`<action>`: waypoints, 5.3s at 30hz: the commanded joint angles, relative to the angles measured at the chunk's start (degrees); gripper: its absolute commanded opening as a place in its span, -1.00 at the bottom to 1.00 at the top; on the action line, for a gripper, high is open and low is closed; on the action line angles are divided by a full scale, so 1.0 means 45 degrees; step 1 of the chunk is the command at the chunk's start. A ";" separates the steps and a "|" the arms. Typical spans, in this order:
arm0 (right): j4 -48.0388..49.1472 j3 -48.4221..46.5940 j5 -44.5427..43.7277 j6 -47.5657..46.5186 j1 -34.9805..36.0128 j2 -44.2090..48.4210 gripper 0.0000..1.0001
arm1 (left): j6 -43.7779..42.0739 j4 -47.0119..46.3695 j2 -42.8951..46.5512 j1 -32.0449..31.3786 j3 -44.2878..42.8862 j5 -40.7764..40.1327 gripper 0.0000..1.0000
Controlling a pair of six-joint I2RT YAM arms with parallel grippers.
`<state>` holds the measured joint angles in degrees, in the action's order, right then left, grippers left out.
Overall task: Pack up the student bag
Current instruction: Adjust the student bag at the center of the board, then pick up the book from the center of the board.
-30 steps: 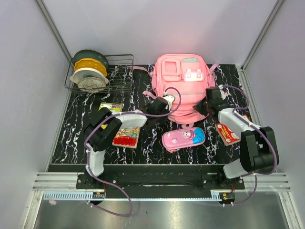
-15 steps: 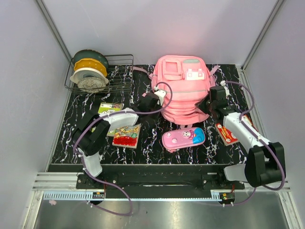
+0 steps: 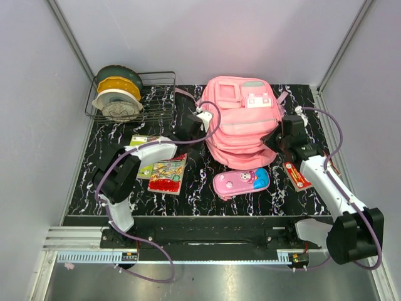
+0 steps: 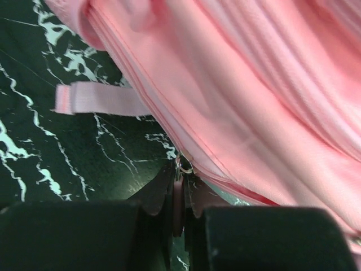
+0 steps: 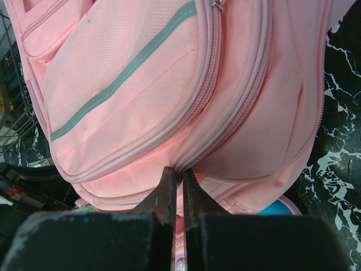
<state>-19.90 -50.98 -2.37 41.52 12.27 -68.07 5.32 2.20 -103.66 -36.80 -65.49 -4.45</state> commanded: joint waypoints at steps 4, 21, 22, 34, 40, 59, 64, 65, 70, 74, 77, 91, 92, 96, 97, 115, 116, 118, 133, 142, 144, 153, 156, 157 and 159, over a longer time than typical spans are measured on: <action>-0.1124 -0.0624 -0.0490 -0.1159 -0.0325 0.1397 -1.00 | -0.0148 -0.0527 -0.0168 0.1633 -0.1480 -0.0107 -1.00; -0.0287 -0.2438 0.2088 -0.1024 -0.0325 -0.0262 -1.00 | 0.0808 -0.0332 0.1195 0.1693 -0.0584 0.1436 0.40; -0.0227 -0.2556 0.2205 -0.1004 -0.0325 -0.0553 -1.00 | 0.0925 -0.0332 0.1566 0.1693 -0.0447 0.1689 0.51; 0.0829 -0.3417 0.3807 -0.0339 -0.0267 -0.1727 -1.00 | 0.1965 -0.0218 0.4949 -0.1430 -0.0365 0.2572 0.98; 0.0732 -0.3573 0.4335 -0.0964 -0.0266 -0.1514 -1.00 | -0.2097 0.1541 0.3916 -0.2428 -0.2181 0.2610 0.98; 0.0419 -0.3183 0.4746 -0.0477 -0.0266 -0.0361 -1.00 | -0.7003 -0.1504 0.0830 -0.4577 -0.3355 -0.1273 0.98; 0.0379 -0.3085 0.4824 -0.0242 -0.0266 0.0107 -1.00 | -0.7275 -0.1971 0.0087 -0.4577 -0.3844 -0.2329 0.98; 0.0321 -0.3066 0.4805 -0.0222 -0.0266 0.0166 -1.00 | -0.7296 -0.2050 0.0028 -0.4596 -0.3902 -0.2351 0.98; -0.0030 -0.2987 0.4454 -0.0436 -0.0266 0.0284 -1.00 | -0.7395 -0.2187 0.0104 -0.4616 -0.3942 -0.2820 0.28; -0.0148 -0.2637 0.4140 -0.0535 -0.0266 0.0089 -1.00 | -0.7238 -0.2675 0.0496 -0.4539 -0.3668 -0.3113 -0.33; -0.0109 -0.2519 0.4121 -0.0437 -0.0266 0.0010 -1.00 | -0.7024 -0.1858 0.0301 -0.4266 -0.4311 -0.3191 -1.00; -0.2095 -0.3474 0.1721 -0.0163 -0.0325 0.1864 0.92 | -0.5226 0.0819 0.0574 -0.2665 -0.6069 -0.2001 -1.00; -0.2468 -0.3495 0.1061 -0.0125 -0.0325 0.2349 0.95 | -0.5187 0.1052 0.0535 -0.2566 -0.6245 -0.1903 -1.00; -0.4713 -0.2852 -0.1577 0.0594 -0.0732 0.3466 0.99 | -0.5166 0.1932 0.0710 -0.2429 -0.7123 -0.1609 -1.00; -0.5511 -0.2348 -0.2008 0.0714 -0.1102 0.3603 0.99 | -0.5206 0.2069 0.0730 -0.2351 -0.7222 -0.1455 -1.00; -0.5070 0.0255 0.0238 0.0188 -0.9270 0.0269 0.99 | -0.4308 0.3086 0.1102 -0.1725 -0.6697 0.1223 -1.00; -0.4934 0.0274 0.0060 0.0188 -0.9251 0.0110 0.99 | -0.4230 0.3105 0.1063 -0.1687 -0.6386 0.1203 -1.00; -0.4583 0.0469 -0.0485 0.0344 -0.9329 -0.0300 0.99 | -0.4152 0.3086 0.1062 -0.1667 -0.6014 0.1126 -1.00; -0.3507 0.1173 -0.1055 0.0032 -0.9465 -0.1084 1.00 | -0.2181 0.2951 0.1568 -0.1686 -0.5269 0.3665 0.19; -0.3527 0.1407 -0.0684 -0.0398 -0.9778 -0.0927 0.99 | -0.1670 0.2598 -0.1310 -0.2350 -0.9264 0.7042 0.76; -0.3488 0.1427 -0.0820 -0.0417 -0.9798 -0.1082 0.99 | -0.1729 0.2695 -0.2506 -0.2506 -1.0478 0.7879 0.79; -0.3000 0.1583 -0.0079 -0.0535 -0.9992 -0.1144 0.99 | -0.0874 0.0979 -0.6222 -0.2858 -1.3339 0.9329 0.98; -0.2863 0.1797 0.0194 -0.0418 -1.0012 -0.0656 0.99 | -0.0851 0.0294 -0.6786 -0.3092 -1.3199 0.8880 0.98; -0.2843 0.1933 0.0253 -0.0301 -1.0012 -0.0499 0.99 | -0.0715 0.0022 -0.6944 -0.3131 -1.3238 0.8705 0.98; -0.2707 0.2071 0.0487 -0.0242 -1.0012 -0.0206 0.99 | -0.0384 -0.0311 -0.7392 -0.3229 -1.3278 0.8372 0.98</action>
<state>-34.06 -42.81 -2.59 39.90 -32.38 -72.88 0.86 10.15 -135.72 -50.02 -124.03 34.04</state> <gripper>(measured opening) 0.994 0.988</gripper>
